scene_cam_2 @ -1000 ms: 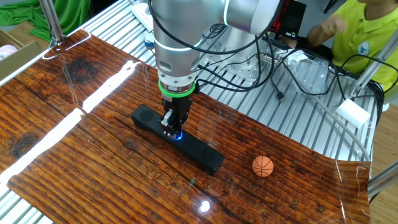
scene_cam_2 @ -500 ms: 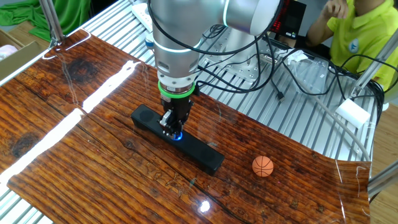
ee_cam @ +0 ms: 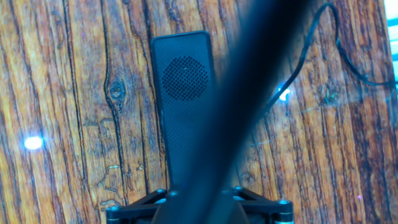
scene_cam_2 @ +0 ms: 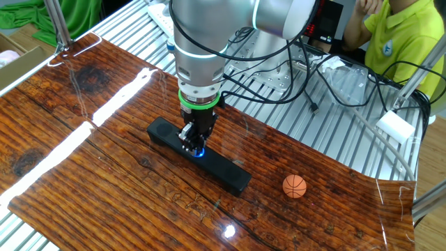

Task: Turn the knob to increase the volume of the speaker

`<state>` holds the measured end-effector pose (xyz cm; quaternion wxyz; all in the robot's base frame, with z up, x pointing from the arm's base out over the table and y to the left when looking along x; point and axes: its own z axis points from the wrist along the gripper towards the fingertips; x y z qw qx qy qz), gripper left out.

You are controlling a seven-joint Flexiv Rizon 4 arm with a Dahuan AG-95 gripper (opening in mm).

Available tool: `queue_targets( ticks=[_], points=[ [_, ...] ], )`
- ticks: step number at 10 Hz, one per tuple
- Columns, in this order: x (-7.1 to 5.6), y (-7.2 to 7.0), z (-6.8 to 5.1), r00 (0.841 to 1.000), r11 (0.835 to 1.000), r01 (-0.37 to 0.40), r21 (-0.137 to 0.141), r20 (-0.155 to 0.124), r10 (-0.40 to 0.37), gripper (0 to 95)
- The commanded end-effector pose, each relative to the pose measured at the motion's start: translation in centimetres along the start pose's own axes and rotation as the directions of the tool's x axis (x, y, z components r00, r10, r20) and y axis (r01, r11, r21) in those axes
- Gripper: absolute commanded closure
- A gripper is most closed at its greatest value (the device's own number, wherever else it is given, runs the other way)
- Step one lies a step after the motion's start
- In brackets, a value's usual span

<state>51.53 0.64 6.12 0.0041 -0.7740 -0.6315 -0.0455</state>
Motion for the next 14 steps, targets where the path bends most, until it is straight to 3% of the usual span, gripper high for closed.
queue_targets(
  ticks=[1,11,14],
  points=[
    [-0.03,0.01,0.25,0.999,0.999,-0.032,-0.005,-0.002,0.032,95.0],
    [-0.11,-0.17,0.26,0.983,0.983,-0.181,-0.027,-0.004,0.181,95.0],
    [-0.05,-0.14,0.14,0.965,0.965,-0.261,-0.022,-0.008,0.261,95.0]
  ],
)
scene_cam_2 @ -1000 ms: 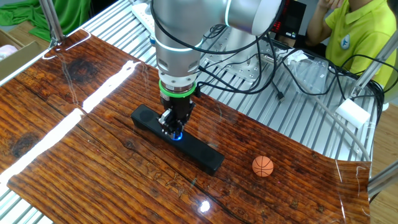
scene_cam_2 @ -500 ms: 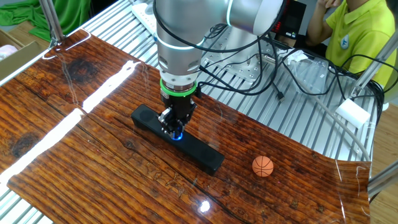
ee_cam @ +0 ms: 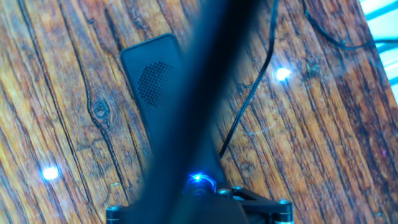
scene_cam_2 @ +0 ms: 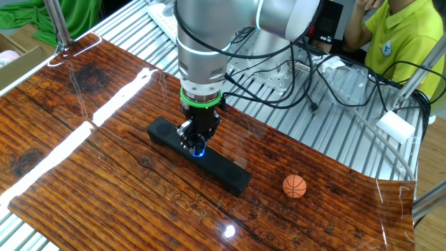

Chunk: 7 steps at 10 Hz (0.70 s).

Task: Turn the knob to increase the volume of the speaker

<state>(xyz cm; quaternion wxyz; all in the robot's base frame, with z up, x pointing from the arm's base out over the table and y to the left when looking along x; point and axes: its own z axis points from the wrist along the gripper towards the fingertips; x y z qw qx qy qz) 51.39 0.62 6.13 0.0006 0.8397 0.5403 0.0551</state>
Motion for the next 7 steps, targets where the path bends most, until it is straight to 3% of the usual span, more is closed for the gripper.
queue_targets(
  ticks=[1,7],
  points=[
    [0.03,-0.01,0.11,0.998,0.998,-0.059,0.006,0.004,0.059,95.0],
    [0.0,-0.02,0.14,0.988,0.988,-0.155,-0.003,0.026,0.155,95.0]
  ],
)
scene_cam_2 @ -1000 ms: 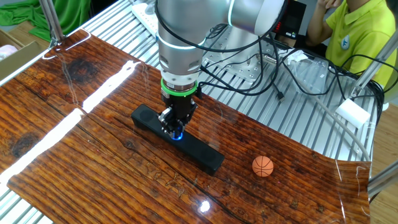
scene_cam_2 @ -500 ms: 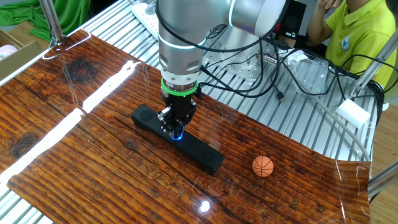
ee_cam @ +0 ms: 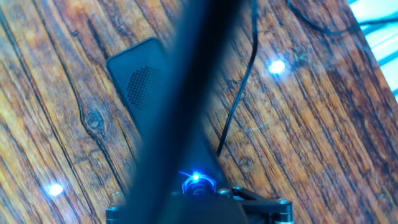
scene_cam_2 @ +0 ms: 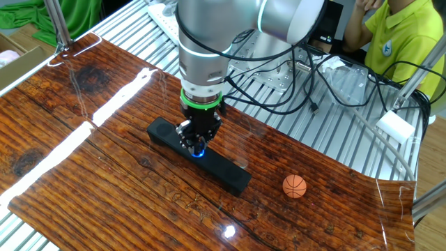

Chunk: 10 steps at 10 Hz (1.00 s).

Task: Turn the knob to increase the volume of the speaker

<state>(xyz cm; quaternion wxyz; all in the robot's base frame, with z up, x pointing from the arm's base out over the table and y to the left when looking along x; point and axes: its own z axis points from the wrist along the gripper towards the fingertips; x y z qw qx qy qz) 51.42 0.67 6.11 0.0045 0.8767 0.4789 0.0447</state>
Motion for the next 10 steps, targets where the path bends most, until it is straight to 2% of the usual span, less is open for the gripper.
queue_targets(
  ticks=[1,5,10],
  points=[
    [-0.05,-0.02,0.12,1.0,1.0,-0.028,0.0,0.003,0.028,95.0],
    [-0.09,-0.05,0.12,0.997,0.997,-0.075,-0.002,0.019,0.075,95.0],
    [-0.13,-0.1,0.12,0.988,0.989,-0.148,-0.029,0.049,0.149,95.0]
  ],
)
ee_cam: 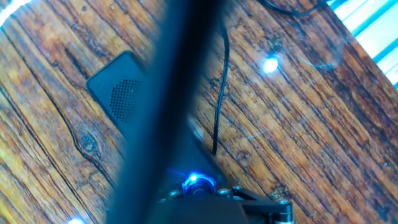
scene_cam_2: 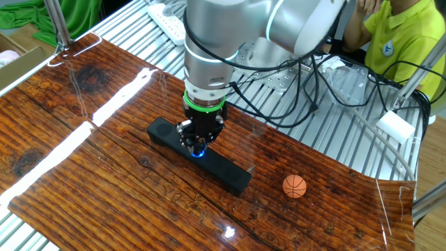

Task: Turn the knob to increase the volume of the speaker

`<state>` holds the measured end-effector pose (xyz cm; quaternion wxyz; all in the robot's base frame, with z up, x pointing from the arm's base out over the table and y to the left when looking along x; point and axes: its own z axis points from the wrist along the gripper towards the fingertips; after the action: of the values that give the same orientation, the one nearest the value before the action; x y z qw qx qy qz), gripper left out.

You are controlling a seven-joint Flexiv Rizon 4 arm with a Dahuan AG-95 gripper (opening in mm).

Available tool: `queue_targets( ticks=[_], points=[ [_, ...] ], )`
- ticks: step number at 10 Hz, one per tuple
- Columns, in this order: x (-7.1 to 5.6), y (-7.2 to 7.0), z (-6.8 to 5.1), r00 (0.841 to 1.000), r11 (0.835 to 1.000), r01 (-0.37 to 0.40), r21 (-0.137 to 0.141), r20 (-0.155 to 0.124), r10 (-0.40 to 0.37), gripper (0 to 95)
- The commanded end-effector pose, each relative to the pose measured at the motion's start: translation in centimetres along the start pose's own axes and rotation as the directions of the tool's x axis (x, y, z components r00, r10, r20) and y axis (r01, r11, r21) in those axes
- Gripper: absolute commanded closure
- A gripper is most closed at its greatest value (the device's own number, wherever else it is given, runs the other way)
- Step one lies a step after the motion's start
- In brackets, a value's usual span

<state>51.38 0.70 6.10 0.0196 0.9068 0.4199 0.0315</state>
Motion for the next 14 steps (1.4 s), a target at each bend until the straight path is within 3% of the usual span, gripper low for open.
queue_targets(
  ticks=[1,5,7,13,14],
  points=[
    [-0.15,-0.05,0.11,0.999,0.999,-0.032,-0.011,0.014,0.032,95.0],
    [-0.31,-0.1,0.27,0.998,0.998,-0.058,-0.024,0.02,0.059,95.0],
    [-0.35,-0.1,0.28,1.0,1.0,0.021,-0.013,0.007,-0.021,95.0],
    [-0.31,-0.11,0.2,0.997,0.997,0.078,-0.002,0.0,-0.078,95.0],
    [-0.3,-0.14,0.16,0.996,0.996,0.083,0.014,-0.011,-0.083,95.0]
  ],
)
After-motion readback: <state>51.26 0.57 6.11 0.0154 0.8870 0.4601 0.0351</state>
